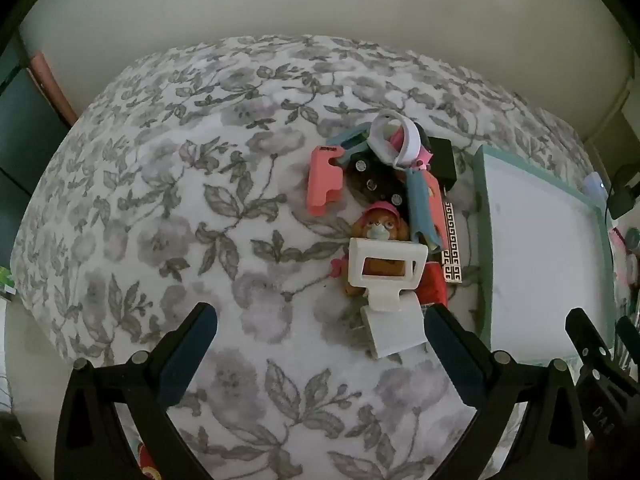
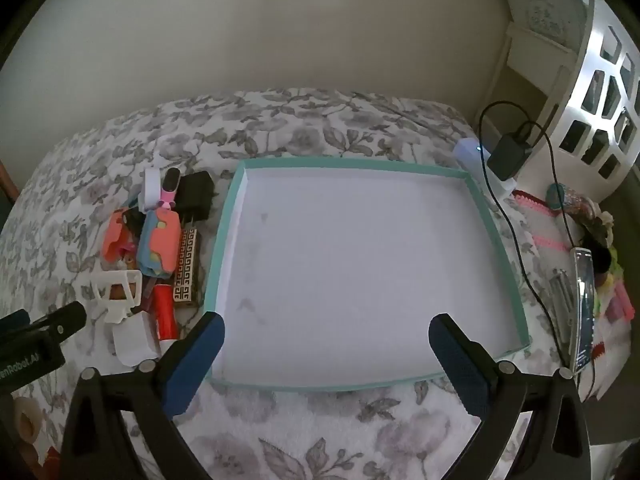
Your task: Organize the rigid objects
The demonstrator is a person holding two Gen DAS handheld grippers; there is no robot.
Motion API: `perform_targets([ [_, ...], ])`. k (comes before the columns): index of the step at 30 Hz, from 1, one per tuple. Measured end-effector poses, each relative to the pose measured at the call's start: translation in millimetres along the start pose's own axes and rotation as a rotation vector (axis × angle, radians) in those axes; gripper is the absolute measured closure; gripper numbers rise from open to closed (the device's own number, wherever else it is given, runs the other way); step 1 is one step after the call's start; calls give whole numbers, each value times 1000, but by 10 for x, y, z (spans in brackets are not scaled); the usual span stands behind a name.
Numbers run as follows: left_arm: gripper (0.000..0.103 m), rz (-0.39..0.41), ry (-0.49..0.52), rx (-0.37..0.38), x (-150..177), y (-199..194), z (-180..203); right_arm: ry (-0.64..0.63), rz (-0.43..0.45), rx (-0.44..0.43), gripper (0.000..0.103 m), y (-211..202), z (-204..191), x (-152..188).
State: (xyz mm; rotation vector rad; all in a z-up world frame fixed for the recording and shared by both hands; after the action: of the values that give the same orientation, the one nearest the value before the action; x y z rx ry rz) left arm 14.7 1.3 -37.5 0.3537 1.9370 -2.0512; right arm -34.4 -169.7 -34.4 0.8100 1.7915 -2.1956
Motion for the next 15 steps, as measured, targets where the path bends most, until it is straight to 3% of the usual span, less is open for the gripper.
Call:
perform_targets([
  [5,0,-34,12,-37,23,43,7,-2,0,5,0,7,5,4],
  [15,0,-60,27,-36,6,52,9,-6,-8,8,0,31,13,44],
])
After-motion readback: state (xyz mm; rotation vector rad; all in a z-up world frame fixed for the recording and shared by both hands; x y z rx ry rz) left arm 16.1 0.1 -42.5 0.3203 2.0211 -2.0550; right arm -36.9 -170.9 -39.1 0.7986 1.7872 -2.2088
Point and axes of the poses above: each gripper's, at about its wrist camera, not at the fingertips, and y roughly the way its jaws point, z to its right, x to its underside, the point moved 4 cm from there along y, roughly the way its jaws point, and after that the axes turned 4 degrees about x, right-handed, at the moved point
